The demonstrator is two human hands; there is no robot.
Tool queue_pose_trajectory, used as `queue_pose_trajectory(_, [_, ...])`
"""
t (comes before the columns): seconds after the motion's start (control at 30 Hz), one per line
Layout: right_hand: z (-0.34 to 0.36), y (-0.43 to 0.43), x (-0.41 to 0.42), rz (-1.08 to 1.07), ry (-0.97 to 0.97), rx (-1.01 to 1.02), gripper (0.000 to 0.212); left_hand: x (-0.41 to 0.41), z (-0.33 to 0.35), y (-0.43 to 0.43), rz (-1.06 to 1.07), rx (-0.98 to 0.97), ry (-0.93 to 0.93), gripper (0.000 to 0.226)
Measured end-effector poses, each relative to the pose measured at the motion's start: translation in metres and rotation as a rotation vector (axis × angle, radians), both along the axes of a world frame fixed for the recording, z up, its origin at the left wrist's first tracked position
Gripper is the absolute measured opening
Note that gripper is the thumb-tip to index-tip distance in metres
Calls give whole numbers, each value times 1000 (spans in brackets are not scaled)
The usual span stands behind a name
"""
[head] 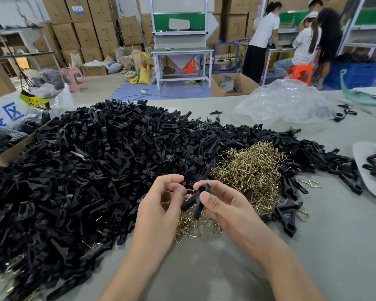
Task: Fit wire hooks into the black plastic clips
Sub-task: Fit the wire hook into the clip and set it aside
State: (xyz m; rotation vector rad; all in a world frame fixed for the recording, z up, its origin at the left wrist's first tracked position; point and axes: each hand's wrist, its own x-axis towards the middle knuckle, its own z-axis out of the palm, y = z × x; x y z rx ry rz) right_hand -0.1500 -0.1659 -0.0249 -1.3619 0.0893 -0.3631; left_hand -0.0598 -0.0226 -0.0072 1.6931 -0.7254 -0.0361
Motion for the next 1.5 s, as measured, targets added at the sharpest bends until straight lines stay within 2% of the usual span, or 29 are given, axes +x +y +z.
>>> queue_pose_trajectory(0.13, [2,2,-1,17,24,-20,43,-2,3,-3,5,-113,126,17])
queue_pose_trajectory(0.27, [4,4,-1,36,0,59,39,2,2,-4,-43,-244,350,12])
queue_pose_trajectory(0.4, [6,4,0,68,-31,209,31,3,2,-2,-38,-275,381,8])
queue_pose_trajectory(0.57, [10,9,1,65,-30,282,24,3,1,-1,9,-169,181,15])
queue_pose_trajectory(0.8, [13,4,0,5,-51,343,31,7,-4,3,65,-9,-47,11])
queue_pose_trajectory(0.97, [14,0,-2,18,-76,402,30,9,-4,10,66,195,-360,9])
queue_pose_trajectory(1.07, [15,1,-3,-41,-35,270,32,9,-4,8,116,144,-289,10])
queue_pose_trajectory(1.2, [18,10,-9,-79,45,-172,26,10,-2,5,175,19,-37,15])
queue_pose_trajectory(1.27, [17,14,-9,-99,50,-314,23,10,0,5,162,-31,27,17])
queue_pose_trajectory(1.37, [13,18,-8,-226,112,-635,29,9,4,3,140,-83,75,19])
queue_pose_trajectory(1.5, [10,17,-9,-265,132,-738,32,8,5,2,119,-144,175,21])
